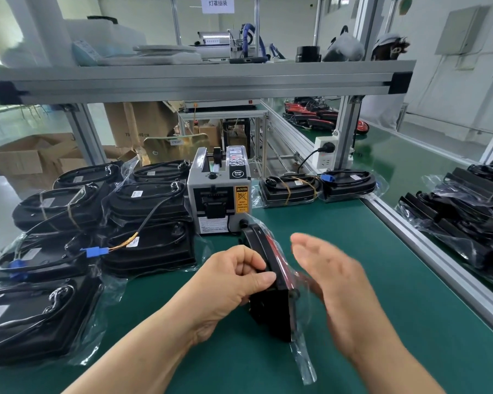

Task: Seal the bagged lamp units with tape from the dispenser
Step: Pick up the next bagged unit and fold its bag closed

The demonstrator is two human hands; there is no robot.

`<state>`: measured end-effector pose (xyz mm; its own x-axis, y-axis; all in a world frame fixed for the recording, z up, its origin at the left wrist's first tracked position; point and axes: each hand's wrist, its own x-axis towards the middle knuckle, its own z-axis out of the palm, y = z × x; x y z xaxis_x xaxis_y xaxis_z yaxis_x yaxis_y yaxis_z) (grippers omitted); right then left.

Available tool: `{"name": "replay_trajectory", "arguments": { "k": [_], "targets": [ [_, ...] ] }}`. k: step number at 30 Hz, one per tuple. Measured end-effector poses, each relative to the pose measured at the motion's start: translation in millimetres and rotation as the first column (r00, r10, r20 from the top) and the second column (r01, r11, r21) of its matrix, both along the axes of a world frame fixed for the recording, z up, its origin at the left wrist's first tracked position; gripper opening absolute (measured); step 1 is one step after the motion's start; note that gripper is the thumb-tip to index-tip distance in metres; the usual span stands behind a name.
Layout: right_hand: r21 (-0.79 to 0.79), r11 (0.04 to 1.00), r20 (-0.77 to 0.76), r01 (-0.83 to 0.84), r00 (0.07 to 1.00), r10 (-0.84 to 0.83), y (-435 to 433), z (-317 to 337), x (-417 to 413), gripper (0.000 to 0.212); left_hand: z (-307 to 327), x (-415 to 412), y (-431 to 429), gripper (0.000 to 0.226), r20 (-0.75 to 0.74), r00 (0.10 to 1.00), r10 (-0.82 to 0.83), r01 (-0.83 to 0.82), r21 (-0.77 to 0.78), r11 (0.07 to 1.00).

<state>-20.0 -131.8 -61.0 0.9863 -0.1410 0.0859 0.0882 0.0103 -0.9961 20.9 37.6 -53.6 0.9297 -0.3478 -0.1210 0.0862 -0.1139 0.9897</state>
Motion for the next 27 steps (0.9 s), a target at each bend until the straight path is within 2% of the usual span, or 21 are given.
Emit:
{"name": "replay_trajectory", "arguments": {
  "k": [2,4,7,8,10,12,14,17,20,27],
  "targets": [
    [-0.12,0.993,-0.079,-0.013,0.997,0.004,-7,15,29,0.068,0,1,-1,0.016,0.008,1.0,-0.007,0.007,0.014,1.0],
    [-0.2,0.974,-0.165,-0.103,0.984,0.07,-1,22,55,0.067,1,2,-1,0.017,0.009,1.0,-0.02,0.02,0.038,0.999],
    [-0.297,0.941,-0.229,-0.163,0.969,0.095,14,16,72,0.048,4,9,3,0.016,0.023,1.0,-0.019,0.018,0.043,0.999],
    [-0.307,0.937,-0.227,-0.164,0.969,0.095,16,12,74,0.042,5,17,4,0.017,0.019,0.999,0.03,-0.03,0.025,0.999],
    [-0.32,0.935,-0.198,-0.152,0.976,0.09,16,6,76,0.025,6,43,10,0.016,-0.053,0.973,0.224,-0.227,-0.066,0.972],
    [-0.327,0.938,-0.174,-0.113,0.983,0.058,14,4,76,0.017,6,78,18,0.01,-0.196,0.89,0.412,-0.443,-0.149,0.884],
    [-0.342,0.936,-0.166,-0.081,0.986,0.025,13,4,74,0.015,5,110,25,0.013,-0.332,0.798,0.503,-0.573,-0.16,0.804],
    [-0.347,0.934,-0.171,-0.082,0.985,0.023,13,5,72,0.013,-2,144,28,0.02,-0.434,0.72,0.542,-0.645,-0.127,0.754],
    [-0.34,0.937,-0.171,-0.083,0.985,0.025,12,5,72,0.014,-6,160,21,0.014,-0.479,0.69,0.542,-0.662,-0.115,0.741],
    [-0.324,0.941,-0.156,-0.095,0.987,0.046,9,3,73,0.011,-6,175,9,0.013,-0.451,0.638,0.623,-0.74,-0.136,0.659]
  ]
}}
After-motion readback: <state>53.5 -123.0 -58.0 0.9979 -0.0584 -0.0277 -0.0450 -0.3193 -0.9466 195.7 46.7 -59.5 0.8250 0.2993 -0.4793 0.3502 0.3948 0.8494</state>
